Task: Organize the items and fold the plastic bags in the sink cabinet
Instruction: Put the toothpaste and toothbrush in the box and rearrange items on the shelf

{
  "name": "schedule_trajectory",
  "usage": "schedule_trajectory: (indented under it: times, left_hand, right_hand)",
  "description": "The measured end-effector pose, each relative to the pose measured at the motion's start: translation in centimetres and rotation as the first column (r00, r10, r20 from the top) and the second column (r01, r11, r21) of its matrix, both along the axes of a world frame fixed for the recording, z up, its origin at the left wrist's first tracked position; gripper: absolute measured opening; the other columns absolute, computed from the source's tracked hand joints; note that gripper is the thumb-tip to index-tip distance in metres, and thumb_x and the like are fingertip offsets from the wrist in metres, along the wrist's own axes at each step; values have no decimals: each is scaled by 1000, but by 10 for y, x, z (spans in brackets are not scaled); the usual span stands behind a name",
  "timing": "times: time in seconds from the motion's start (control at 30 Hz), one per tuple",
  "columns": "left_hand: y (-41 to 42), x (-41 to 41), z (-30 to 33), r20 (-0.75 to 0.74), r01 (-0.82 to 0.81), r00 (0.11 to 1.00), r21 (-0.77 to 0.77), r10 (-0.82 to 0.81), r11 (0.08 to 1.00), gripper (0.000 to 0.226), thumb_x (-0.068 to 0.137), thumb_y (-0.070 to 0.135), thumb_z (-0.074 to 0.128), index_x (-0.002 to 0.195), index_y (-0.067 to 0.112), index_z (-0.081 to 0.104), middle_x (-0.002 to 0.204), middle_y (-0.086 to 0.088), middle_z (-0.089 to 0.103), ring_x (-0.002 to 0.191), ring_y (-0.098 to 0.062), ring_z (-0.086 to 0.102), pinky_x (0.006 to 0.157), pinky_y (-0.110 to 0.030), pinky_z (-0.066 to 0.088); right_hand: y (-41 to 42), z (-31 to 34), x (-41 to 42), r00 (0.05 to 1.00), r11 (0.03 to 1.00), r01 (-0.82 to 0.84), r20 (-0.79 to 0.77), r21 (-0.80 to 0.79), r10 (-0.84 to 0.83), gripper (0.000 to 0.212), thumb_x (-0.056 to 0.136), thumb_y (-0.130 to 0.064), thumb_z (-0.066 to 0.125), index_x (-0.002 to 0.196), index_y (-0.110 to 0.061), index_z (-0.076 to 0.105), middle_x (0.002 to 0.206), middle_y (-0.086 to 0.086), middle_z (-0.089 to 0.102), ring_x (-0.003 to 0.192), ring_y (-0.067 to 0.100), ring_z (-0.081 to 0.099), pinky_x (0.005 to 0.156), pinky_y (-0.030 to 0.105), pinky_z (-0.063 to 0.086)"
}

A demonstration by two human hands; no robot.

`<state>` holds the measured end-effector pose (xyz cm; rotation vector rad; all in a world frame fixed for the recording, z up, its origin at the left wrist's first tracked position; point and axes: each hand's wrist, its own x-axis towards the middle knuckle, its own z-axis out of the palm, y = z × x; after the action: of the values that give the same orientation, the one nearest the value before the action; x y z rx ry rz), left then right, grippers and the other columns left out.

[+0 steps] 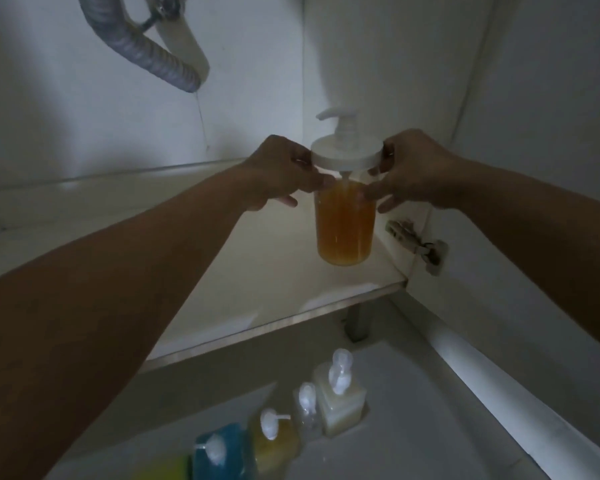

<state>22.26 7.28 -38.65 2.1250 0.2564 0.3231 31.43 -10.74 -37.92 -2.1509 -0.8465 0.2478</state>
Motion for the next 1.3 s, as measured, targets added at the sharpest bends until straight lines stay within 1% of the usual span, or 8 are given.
schedule_trajectory:
  times: [0.3,0.47,0.57,0.77,0.97,1.1,1.2,1.3]
  left_hand:
    - [88,83,-38,18,-106,994,-209,112,972,55,77,7,78,128,5,57,121,-4,64,106,-21,63,77,-35,59]
    - [118,114,-52,53,-86,993,-257,103,963,29,77,0,76,98,11,59,112,-11,64,96,-23,68,79,-39,59]
    - [131,132,-60,52,-87,993,-331,111,940,30,84,0,69,109,9,57,107,-6,62,83,-11,69,74,-27,59]
    - [145,166,-79,119,-138,979,-224,168,965,33,78,6,76,107,17,65,102,4,61,105,-24,63,91,-42,55]
    - [153,191,-124,41,-358,930,-139,366,924,25,75,15,79,99,11,73,95,-2,70,89,-20,68,80,-38,59]
    - [155,202,-150,-29,-393,920,-59,392,918,36,80,16,75,115,11,70,103,-3,70,92,-10,61,70,-15,41]
    - [156,216,-157,-67,-383,922,-6,382,924,40,80,19,71,120,16,67,112,-7,69,104,-22,64,76,-22,44]
    - [154,226,-158,-76,-348,934,35,350,937,42,79,29,67,118,15,63,106,-8,69,100,-27,64,77,-31,49]
  right_hand:
    - [114,-34,80,999,998,42,-16,57,-41,54,66,8,80,114,4,55,113,22,61,96,38,67,76,57,58]
    - [151,-50,113,998,991,57,1,120,-57,93,69,0,83,146,-12,30,134,11,45,112,31,55,66,49,60]
    - [163,-58,130,995,995,46,85,83,-54,101,66,-5,86,148,-17,29,134,11,45,112,31,56,67,53,60]
    - [177,-68,167,993,993,-13,120,121,-2,82,66,-15,88,136,-17,47,127,7,53,112,29,58,73,56,59]
    - [201,-68,191,962,998,27,270,62,-43,83,70,-15,83,144,-22,46,135,5,56,115,27,60,90,45,55]
    - [216,-62,203,938,998,51,344,-35,-36,83,70,-28,85,143,-26,47,128,11,57,101,32,61,78,46,58]
    - [228,-60,212,930,993,100,361,-69,-69,70,77,-19,78,140,-28,50,125,10,59,89,33,64,60,44,60]
    - [240,-59,224,936,990,129,338,-56,-103,55,84,-9,67,135,-26,55,121,9,63,91,33,67,69,47,60]
